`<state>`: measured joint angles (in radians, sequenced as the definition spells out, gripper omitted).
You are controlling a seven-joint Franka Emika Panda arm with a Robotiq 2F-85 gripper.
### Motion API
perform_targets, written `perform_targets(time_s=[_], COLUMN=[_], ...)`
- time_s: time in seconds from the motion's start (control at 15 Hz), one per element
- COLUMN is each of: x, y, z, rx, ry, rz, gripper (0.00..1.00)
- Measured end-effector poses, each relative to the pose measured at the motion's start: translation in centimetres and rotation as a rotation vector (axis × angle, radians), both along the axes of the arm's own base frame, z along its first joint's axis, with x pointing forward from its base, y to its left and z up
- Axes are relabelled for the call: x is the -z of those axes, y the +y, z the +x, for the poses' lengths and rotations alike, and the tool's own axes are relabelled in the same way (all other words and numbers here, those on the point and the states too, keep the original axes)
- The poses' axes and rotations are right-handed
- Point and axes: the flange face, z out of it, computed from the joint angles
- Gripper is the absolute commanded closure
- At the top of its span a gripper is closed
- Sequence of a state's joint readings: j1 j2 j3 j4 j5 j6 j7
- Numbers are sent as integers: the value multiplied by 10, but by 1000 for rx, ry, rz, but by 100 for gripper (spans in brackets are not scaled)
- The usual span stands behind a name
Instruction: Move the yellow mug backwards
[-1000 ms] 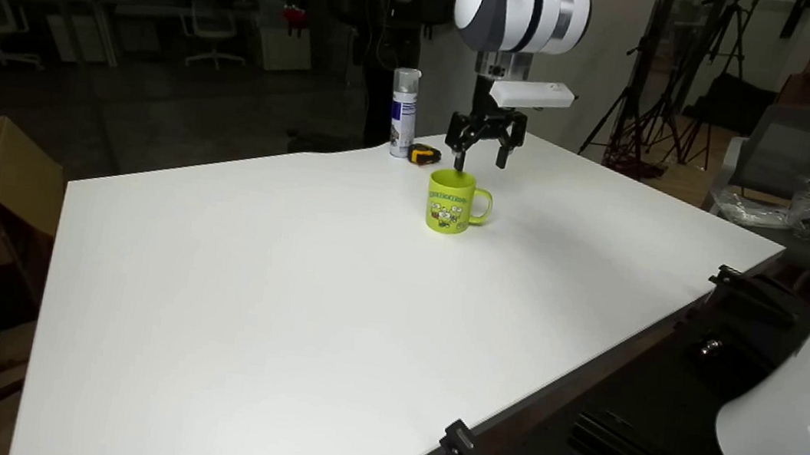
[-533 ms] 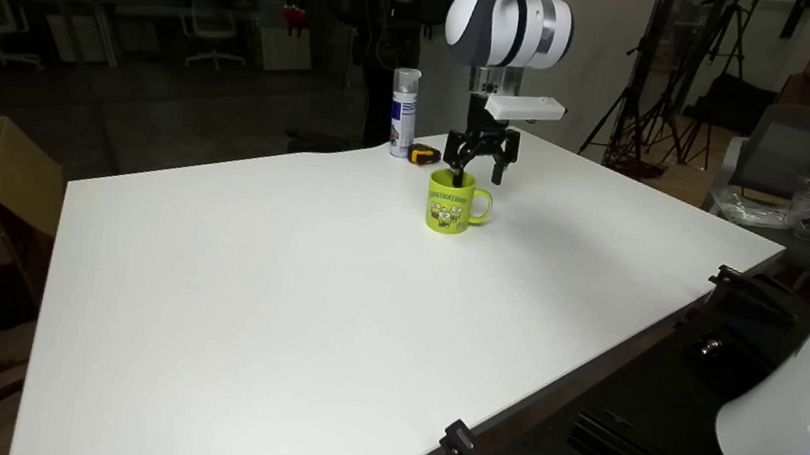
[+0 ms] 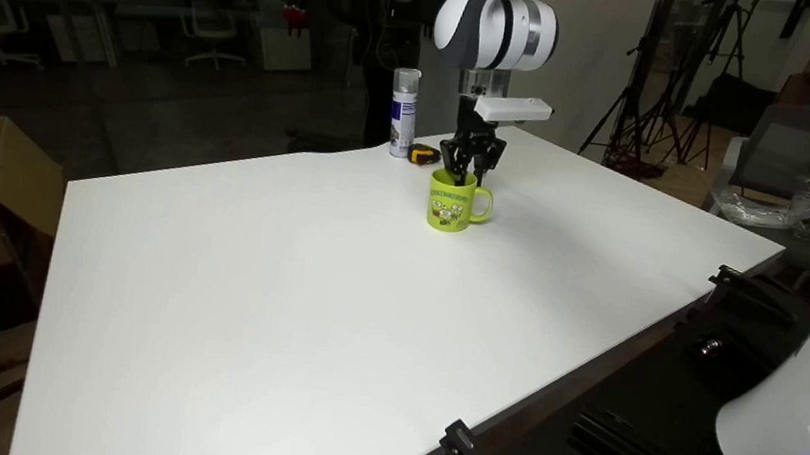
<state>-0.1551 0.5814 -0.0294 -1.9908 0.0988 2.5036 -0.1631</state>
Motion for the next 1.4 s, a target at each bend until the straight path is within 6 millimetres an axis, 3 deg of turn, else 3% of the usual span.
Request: perform_targets(time_s=[0.07,0.2,0.33,0.4,0.73,0.8,1.2,1.4], x=[-2,-5,-6,-6,-5,-5,-5,-6], y=[1,4,7,8,10,10,12,22], z=[2,6,8,8,11,11,12,28], rx=[-6,-22,-33,-38,-51,-51,-65,-81], ry=[-2,-5,-5,-1,16,16,14,-9], rz=[-3,-12,-16,-16,-17,-17,-16,-9], gripper=[97,100,98,90,90,98,98,98])
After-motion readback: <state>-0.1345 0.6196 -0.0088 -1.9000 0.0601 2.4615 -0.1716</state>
